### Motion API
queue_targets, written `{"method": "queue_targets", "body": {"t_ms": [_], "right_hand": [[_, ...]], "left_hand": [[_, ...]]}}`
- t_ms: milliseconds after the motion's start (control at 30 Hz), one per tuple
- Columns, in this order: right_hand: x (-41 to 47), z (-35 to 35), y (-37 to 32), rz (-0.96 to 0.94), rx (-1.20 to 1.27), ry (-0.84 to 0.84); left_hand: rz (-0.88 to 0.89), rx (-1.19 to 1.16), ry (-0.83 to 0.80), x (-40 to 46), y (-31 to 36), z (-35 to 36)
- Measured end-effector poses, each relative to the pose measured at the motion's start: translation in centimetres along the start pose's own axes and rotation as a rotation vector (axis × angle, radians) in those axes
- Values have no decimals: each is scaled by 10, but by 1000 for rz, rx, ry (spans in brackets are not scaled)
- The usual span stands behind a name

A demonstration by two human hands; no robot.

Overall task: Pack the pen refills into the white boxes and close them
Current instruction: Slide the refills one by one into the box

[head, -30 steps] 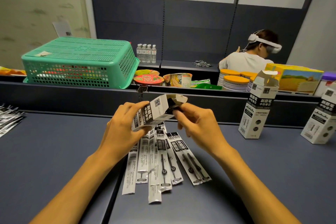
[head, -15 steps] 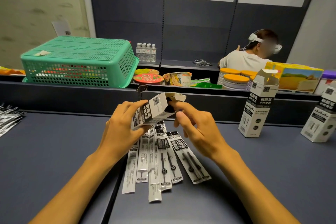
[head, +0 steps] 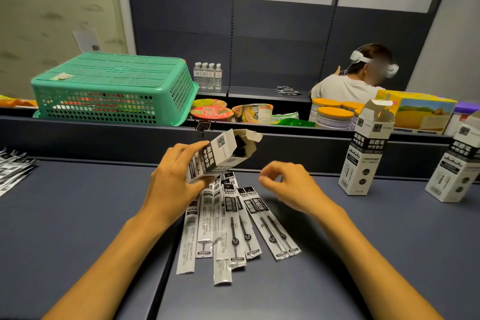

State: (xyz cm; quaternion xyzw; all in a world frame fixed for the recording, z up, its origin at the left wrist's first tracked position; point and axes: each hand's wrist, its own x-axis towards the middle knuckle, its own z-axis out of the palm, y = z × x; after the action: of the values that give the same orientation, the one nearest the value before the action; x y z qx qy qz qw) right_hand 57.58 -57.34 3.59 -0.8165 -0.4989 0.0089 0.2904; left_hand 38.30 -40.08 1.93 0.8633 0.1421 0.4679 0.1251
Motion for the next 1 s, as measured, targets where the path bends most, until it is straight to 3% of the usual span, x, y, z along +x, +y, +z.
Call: {"method": "queue_targets", "body": {"t_ms": [67, 200, 467, 633, 1000], "right_hand": [[5, 6, 3, 105, -150, -158], [10, 14, -4, 189, -169, -238], [7, 15, -8, 266, -246, -253], [0, 13, -8, 252, -267, -177], [-3, 14, -15, 228, -338, -186]], "left_hand": [[1, -1, -1, 0, 0, 0], [7, -5, -1, 1, 1, 0], [8, 0, -7, 1, -1, 0], [11, 0, -6, 1, 0, 1], [0, -1, -11, 1, -1, 1]]}}
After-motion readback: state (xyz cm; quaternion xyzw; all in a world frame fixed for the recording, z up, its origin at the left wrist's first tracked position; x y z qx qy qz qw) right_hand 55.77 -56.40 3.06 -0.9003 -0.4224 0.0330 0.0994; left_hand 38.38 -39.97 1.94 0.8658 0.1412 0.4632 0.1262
